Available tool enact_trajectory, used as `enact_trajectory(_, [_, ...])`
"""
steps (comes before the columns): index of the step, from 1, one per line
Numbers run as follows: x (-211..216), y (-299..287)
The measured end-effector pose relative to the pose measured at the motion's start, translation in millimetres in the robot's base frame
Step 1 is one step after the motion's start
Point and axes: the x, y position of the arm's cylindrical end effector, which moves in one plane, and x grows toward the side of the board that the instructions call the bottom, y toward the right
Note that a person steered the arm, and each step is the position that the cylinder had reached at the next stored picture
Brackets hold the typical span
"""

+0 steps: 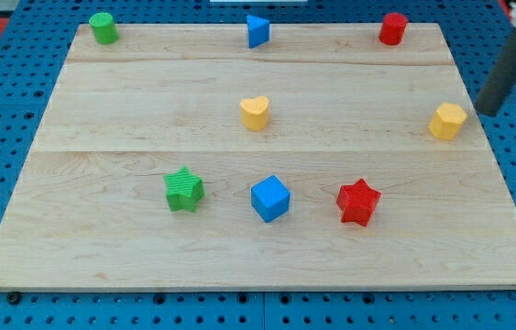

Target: Slide the yellow hexagon to the diagonal top right of the blue cube

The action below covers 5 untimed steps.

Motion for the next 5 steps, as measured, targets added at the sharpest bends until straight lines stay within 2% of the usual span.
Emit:
enact_trajectory(1, [3.2,-4.8])
enact_trajectory(3, [3.2,-76.6])
enact_trajectory(5, [5.8,-116.6])
